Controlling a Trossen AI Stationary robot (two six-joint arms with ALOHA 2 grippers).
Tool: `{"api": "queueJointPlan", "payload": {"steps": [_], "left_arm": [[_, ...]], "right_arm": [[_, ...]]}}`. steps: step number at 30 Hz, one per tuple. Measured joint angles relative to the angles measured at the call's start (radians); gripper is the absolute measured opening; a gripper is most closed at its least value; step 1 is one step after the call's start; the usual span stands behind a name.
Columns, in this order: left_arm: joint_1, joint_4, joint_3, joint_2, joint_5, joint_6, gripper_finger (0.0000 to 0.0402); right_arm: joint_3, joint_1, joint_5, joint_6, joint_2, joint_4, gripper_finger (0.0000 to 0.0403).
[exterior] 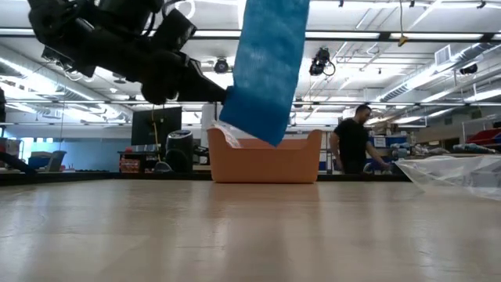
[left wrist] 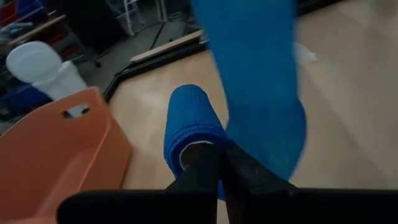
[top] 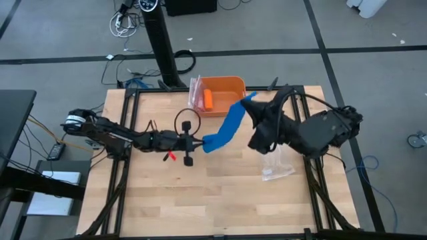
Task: Roll bandage
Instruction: Roll the blue bandage
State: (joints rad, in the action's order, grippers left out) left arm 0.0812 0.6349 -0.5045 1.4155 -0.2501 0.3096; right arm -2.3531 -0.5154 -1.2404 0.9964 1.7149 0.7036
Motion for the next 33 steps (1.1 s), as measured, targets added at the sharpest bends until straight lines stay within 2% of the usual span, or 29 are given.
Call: {"api": "queueJointPlan", "payload": {"steps": [5, 9, 18, 21, 33], "left_arm": [[0.06, -0.001, 0.0, 0.0, -0.029, -0.01, 0.0008], [0.087, -0.005, 0.0, 0.0, -0.045, -0.025, 0.0008], [0.146, -0.006, 0.0, 0.0, -0.055, -0.03, 0.0008], [0.182, -0.005, 0.0, 0.0, -0.092, -0.03, 0.0008], [0.376, 0.022, -0.001, 0.0, -0.204, -0.041, 0.0008]], "right_arm": [[0.0, 0.016, -0.02, 0.263, 0.0, -0.269, 0.0], [0.0, 0.036, -0.001, 0.326, -0.001, -0.396, 0.0], [0.0, 0.114, 0.029, 0.359, 0.0, -0.402, 0.0], [0.0, 0.149, 0.05, 0.376, 0.0, -0.403, 0.0], [0.0, 0.273, 0.208, 0.372, 0.0, -0.431, 0.0]]}}
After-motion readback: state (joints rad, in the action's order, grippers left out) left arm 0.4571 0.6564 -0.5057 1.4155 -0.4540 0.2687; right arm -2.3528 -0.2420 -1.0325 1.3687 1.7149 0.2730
